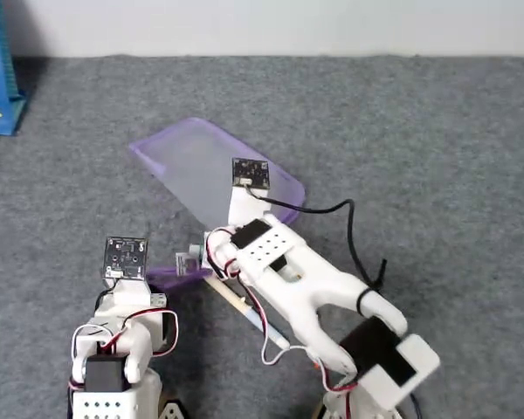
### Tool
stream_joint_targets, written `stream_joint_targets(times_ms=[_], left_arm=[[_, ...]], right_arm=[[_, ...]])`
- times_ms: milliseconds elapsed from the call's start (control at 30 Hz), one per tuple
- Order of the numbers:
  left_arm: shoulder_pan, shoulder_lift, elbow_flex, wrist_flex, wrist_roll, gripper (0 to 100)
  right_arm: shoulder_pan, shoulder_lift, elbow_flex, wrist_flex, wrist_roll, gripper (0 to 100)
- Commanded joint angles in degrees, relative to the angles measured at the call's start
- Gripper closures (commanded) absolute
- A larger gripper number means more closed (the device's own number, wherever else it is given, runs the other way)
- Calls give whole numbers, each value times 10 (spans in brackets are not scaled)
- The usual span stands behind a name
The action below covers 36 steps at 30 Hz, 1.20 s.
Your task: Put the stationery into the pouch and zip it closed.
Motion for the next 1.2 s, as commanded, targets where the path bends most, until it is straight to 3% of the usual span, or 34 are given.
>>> stream_joint_targets(times_ms=[0, 333, 533, 900, 1167], left_arm=[[-4, -6, -6, 3, -2, 987], [-4, -6, -6, 3, -2, 987], [-4, -6, -6, 3, -2, 987], [-4, -6, -6, 3, -2, 987], [-4, -6, -6, 3, -2, 987]], right_arm=[[-4, 30, -30, -8, -6, 777], [-4, 36, -31, 42, -2, 785], [15, 33, -53, 109, 44, 998], [44, 33, -179, 322, 139, 990], [64, 32, -248, 380, 247, 990]])
